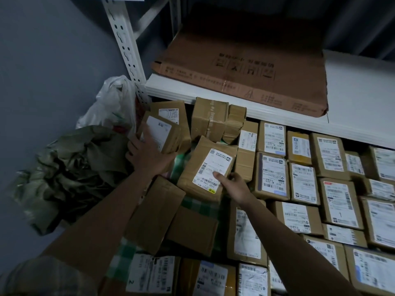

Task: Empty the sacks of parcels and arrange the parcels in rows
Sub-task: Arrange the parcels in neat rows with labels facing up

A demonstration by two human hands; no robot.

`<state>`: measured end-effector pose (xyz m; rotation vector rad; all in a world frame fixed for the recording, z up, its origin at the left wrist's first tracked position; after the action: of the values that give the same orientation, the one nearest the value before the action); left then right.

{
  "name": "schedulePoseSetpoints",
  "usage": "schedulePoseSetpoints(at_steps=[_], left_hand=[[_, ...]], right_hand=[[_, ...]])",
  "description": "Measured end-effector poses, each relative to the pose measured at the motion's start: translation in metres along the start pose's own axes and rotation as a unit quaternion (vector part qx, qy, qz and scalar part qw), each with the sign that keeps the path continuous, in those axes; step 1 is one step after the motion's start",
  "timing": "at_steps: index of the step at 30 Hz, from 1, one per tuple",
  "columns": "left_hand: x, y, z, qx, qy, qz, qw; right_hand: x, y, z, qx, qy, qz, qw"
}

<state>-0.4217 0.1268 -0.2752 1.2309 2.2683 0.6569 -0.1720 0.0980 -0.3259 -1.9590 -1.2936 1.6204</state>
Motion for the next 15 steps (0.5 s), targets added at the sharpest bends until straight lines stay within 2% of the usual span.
schedulePoseSetpoints(at_steps=[4,8,11,15], left_hand=[[-0.006,0.006,-0.002,-0.008,-0.016,0.004,1.0],[-0.009,0.008,-0.002,-0.012,-0.025,0.012,1.0],[-0.009,0.007,-0.002,-0.015,-0.045,0.017,0.999],[-0.009,0.006,-0.001,-0.02,-0.061,0.03,0.997]], right_hand=[[-0.008,-0.002,-0.006,-0.167,0.092,-0.04,0.981],[-0.017,-0.004,0.011,-0.306,0.111,-0.11,0.939],[-0.018,-0.012,0.019,-0.502,0.132,-0.203,0.83],[-0.008,-0.029,0.025,-0.646,0.069,-0.266,0.713]])
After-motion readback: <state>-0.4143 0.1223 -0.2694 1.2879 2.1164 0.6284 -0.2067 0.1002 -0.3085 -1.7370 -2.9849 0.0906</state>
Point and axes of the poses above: each hand's wrist, its own x-axis towards the middle knuckle, its own z-axis out of the palm, y = z × x, the point moved 1 cm from there along x, towards the middle knuckle, and after that the axes turned 12 degrees about -x, right-handed, at the moved point
